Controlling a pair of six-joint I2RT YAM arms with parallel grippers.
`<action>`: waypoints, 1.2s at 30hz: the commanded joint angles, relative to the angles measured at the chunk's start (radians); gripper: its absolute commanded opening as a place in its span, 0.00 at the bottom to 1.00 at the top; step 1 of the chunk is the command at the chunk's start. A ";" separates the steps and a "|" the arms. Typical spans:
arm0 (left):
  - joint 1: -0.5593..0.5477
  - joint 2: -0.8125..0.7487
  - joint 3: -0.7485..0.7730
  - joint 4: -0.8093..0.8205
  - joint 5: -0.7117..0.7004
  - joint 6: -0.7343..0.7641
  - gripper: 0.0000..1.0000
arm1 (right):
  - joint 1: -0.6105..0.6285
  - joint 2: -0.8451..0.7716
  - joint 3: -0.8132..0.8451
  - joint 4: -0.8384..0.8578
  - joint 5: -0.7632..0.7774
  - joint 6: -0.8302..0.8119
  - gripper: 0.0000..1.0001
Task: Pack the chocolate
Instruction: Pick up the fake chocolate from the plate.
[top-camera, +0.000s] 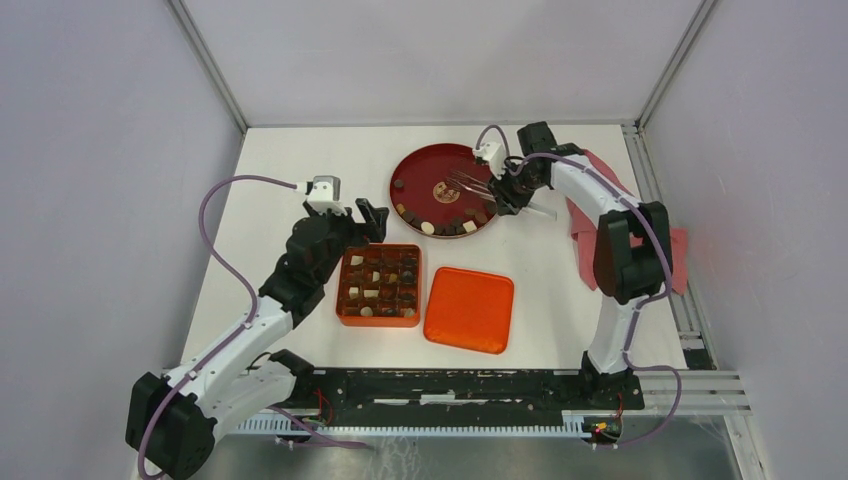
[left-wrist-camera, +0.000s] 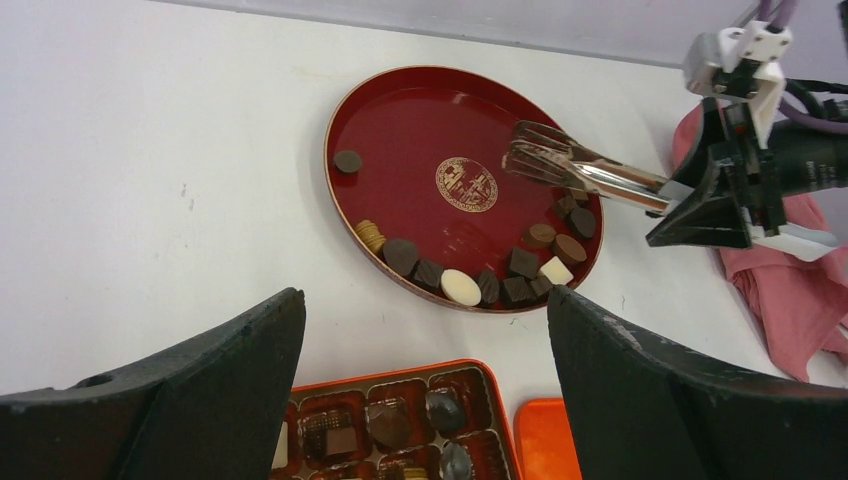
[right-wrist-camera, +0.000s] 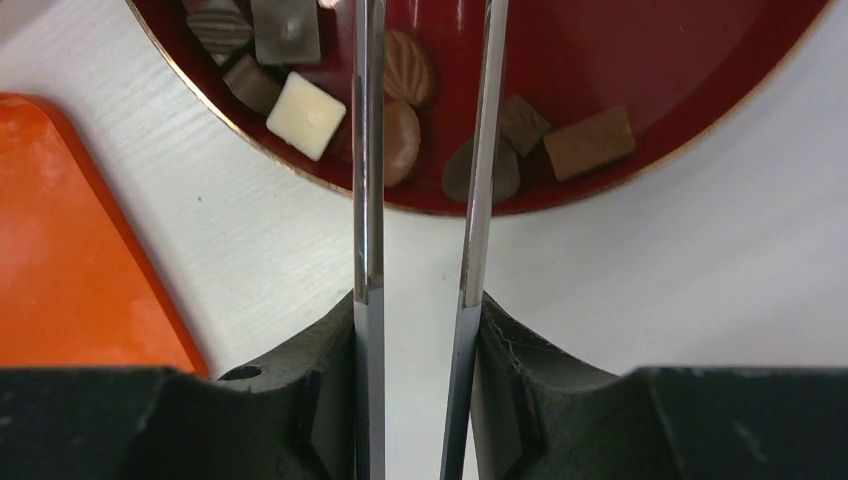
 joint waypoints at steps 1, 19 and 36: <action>-0.004 0.005 0.042 0.030 -0.019 0.040 0.95 | 0.065 0.093 0.169 0.000 -0.052 -0.001 0.41; -0.003 -0.014 0.027 0.036 -0.030 0.033 0.95 | 0.191 0.346 0.420 -0.012 0.038 0.115 0.43; -0.003 -0.012 0.025 0.038 -0.029 0.032 0.95 | 0.211 0.440 0.519 -0.030 0.058 0.122 0.47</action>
